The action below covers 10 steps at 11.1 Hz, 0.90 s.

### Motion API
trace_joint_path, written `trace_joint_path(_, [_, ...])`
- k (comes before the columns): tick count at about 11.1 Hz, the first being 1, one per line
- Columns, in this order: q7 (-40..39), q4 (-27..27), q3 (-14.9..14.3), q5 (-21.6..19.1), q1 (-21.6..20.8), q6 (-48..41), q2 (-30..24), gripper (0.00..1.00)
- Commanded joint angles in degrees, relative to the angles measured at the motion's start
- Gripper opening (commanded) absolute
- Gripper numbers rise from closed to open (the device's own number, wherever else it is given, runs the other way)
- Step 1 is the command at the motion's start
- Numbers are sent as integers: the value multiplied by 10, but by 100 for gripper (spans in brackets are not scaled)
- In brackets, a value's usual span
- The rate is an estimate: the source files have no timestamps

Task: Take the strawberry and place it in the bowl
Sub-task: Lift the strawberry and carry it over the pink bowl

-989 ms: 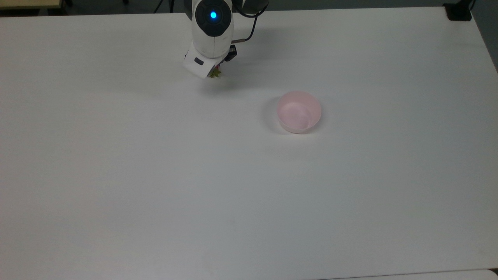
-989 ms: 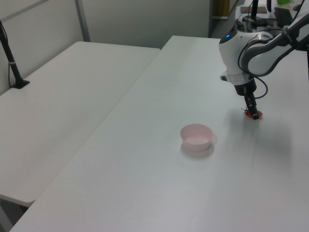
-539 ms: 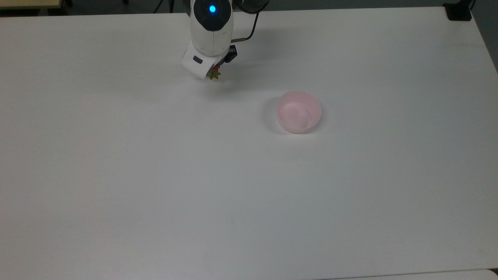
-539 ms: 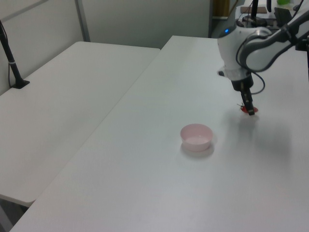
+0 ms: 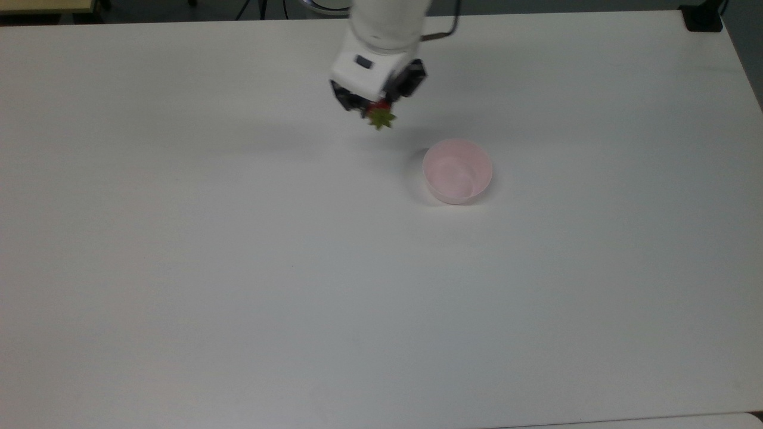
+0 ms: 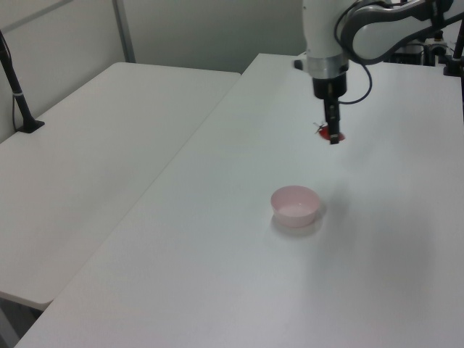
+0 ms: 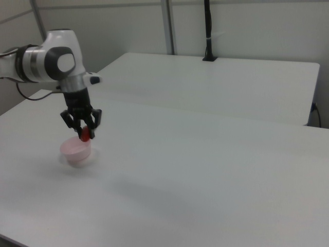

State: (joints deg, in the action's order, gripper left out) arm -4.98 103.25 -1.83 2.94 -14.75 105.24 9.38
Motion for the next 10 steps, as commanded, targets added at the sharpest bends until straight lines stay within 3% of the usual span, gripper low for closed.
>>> trace_joint_path(1, [63, -117, -36, -14, -94, -16, 112, 40])
trace_joint_path(3, [91, -132, -38, -14, -120, -12, 152, 45])
trace_joint_path(4, [105, -132, -37, -15, -122, -11, 164, 53])
trace_joint_path(5, [110, -132, -37, -20, -122, -10, 169, 81])
trace_joint_path(6, [111, -132, -37, -32, -121, 0, 166, 100])
trace_joint_path(9, [149, -128, -34, -22, -111, 4, 119, 100])
trace_joint_path(10, [160, -121, -31, -21, -80, -4, 81, 100])
